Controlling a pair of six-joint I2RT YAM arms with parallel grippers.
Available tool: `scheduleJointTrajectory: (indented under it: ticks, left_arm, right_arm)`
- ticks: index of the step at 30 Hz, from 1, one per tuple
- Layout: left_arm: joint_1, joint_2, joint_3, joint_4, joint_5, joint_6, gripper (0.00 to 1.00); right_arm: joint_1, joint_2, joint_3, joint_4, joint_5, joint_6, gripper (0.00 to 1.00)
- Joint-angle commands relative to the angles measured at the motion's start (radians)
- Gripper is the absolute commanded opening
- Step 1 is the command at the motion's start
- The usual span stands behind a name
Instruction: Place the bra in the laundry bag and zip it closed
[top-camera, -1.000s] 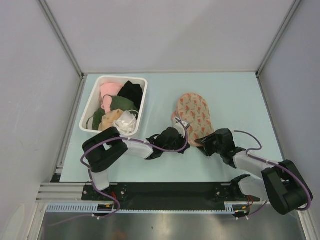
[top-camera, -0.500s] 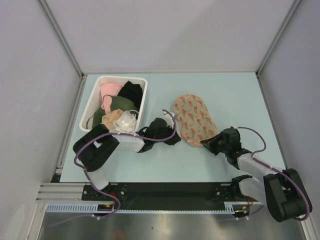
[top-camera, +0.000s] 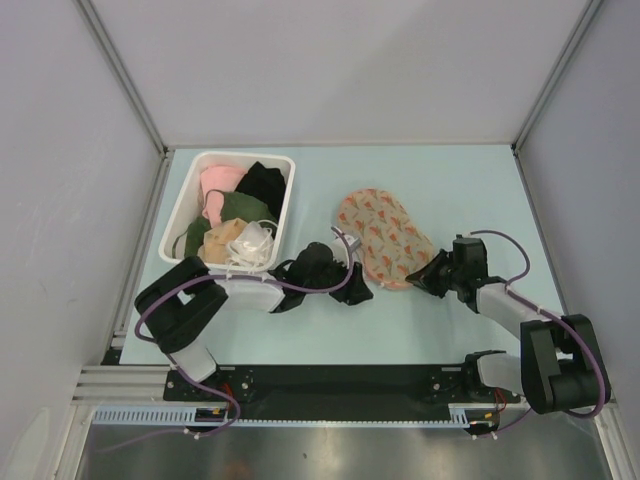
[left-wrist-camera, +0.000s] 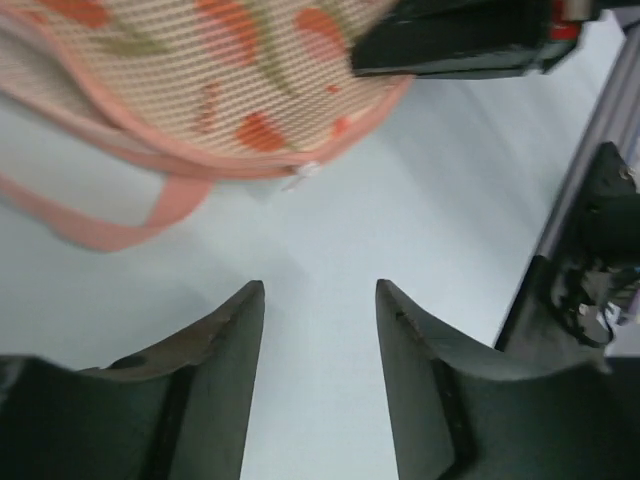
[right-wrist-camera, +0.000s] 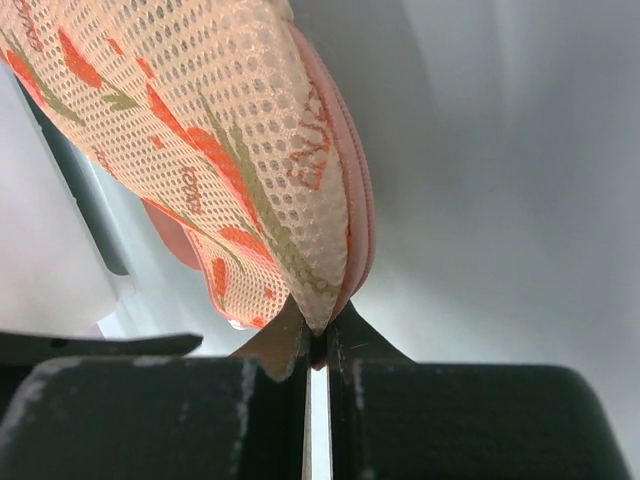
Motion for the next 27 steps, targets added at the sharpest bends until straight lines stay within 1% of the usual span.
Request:
scheduleJointTrajectory:
  ticks: [1, 3, 4, 5, 6, 8, 9, 10, 11, 12, 15, 17, 22, 27]
  left_arm:
    - [-0.074, -0.050, 0.052, -0.022, -0.046, 0.011, 0.75]
    - [-0.097, -0.029, 0.081, -0.035, -0.090, 0.008, 0.77]
    - [-0.126, -0.020, 0.095, -0.062, -0.121, 0.020, 0.77]
    - [-0.138, -0.004, 0.112, -0.082, -0.196, 0.025, 0.75]
    - [-0.160, 0.020, 0.144, -0.094, -0.224, 0.034, 0.74]
    - [-0.171, 0.052, 0.170, -0.114, -0.282, 0.042, 0.66]
    - [-0.175, 0.081, 0.196, -0.122, -0.295, 0.042, 0.60]
    - [-0.177, 0.094, 0.209, -0.140, -0.298, 0.040, 0.58]
    - [-0.178, 0.104, 0.219, -0.150, -0.345, 0.036, 0.54]
    - [-0.178, 0.115, 0.236, -0.153, -0.347, 0.039, 0.50]
    - [-0.177, 0.143, 0.259, -0.165, -0.377, 0.043, 0.47]
    - [-0.178, 0.149, 0.267, -0.191, -0.403, 0.040, 0.47]
    - [-0.178, 0.158, 0.287, -0.202, -0.428, 0.043, 0.57]
    - [-0.177, 0.180, 0.313, -0.176, -0.393, 0.052, 0.55]
  right_arm:
    - [-0.010, -0.025, 0.032, -0.100, -0.001, -0.034, 0.00]
    - [-0.014, -0.045, 0.027, -0.102, -0.007, -0.005, 0.00]
    - [-0.017, -0.048, 0.022, -0.100, -0.013, 0.004, 0.00]
    - [-0.016, -0.055, 0.021, -0.099, -0.021, 0.016, 0.00]
    - [-0.016, -0.061, 0.019, -0.093, -0.035, 0.036, 0.00]
    - [-0.017, -0.068, 0.010, -0.077, -0.053, 0.059, 0.00]
    - [-0.017, -0.068, 0.009, -0.070, -0.061, 0.081, 0.00]
    - [-0.017, -0.073, 0.005, -0.064, -0.067, 0.085, 0.00]
    - [-0.017, -0.075, 0.007, -0.060, -0.070, 0.092, 0.00]
    - [-0.017, -0.078, 0.005, -0.059, -0.078, 0.098, 0.00]
    - [-0.017, -0.091, 0.002, -0.056, -0.084, 0.112, 0.00]
    - [-0.017, -0.096, 0.002, -0.056, -0.086, 0.115, 0.00]
    - [-0.019, -0.099, -0.005, -0.050, -0.090, 0.121, 0.00]
    - [-0.019, -0.102, -0.007, -0.060, -0.095, 0.118, 0.00]
